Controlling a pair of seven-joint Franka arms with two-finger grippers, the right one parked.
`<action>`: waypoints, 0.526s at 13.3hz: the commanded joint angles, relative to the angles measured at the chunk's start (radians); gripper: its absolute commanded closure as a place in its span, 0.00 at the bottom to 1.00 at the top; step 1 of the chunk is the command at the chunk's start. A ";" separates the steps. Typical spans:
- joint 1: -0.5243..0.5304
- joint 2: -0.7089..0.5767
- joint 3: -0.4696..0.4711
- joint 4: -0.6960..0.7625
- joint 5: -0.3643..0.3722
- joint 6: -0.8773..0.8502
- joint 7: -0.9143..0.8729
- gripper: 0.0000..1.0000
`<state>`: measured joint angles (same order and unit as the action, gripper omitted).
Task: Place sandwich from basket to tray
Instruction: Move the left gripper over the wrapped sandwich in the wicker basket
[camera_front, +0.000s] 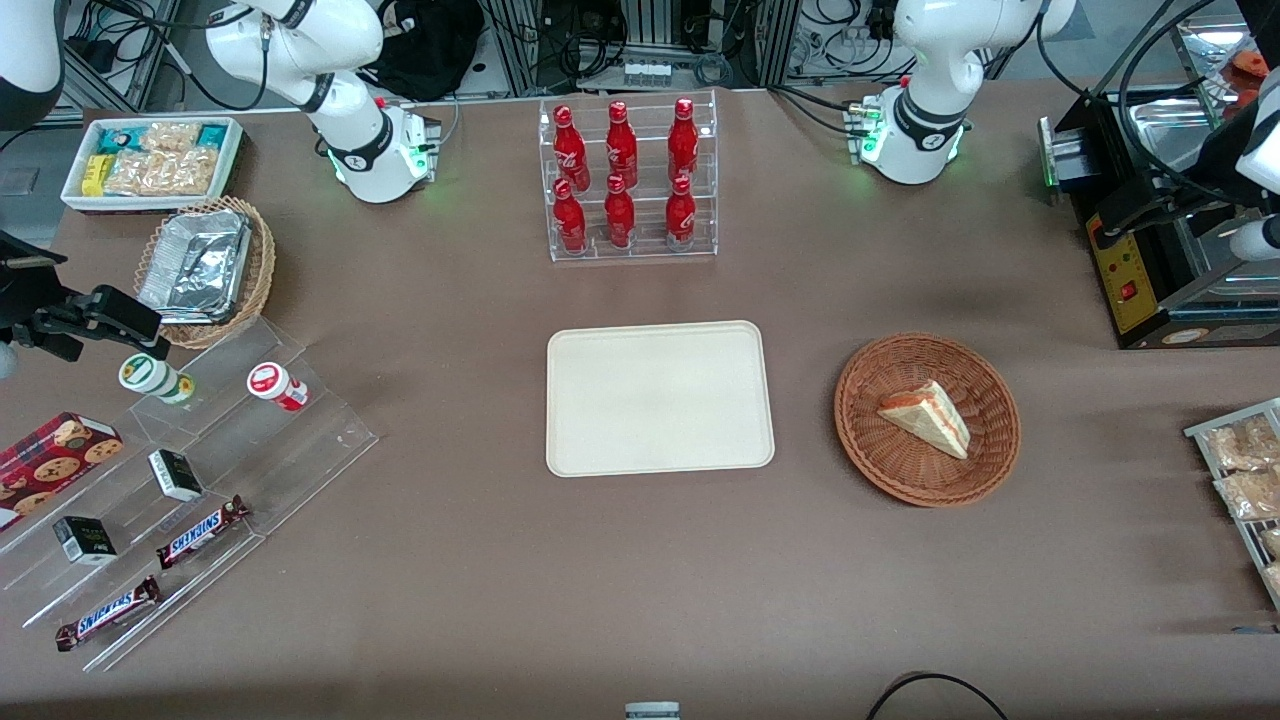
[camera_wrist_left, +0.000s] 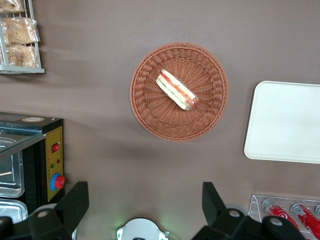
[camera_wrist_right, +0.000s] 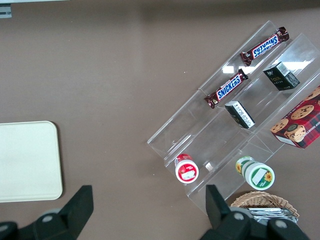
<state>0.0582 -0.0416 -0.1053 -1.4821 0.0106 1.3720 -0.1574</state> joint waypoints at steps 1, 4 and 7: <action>-0.008 -0.012 -0.004 -0.020 0.016 0.010 -0.004 0.00; -0.009 0.017 -0.005 -0.053 0.017 0.010 -0.025 0.00; -0.020 -0.003 -0.025 -0.302 0.017 0.184 -0.033 0.00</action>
<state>0.0551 -0.0191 -0.1130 -1.6195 0.0121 1.4310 -0.1660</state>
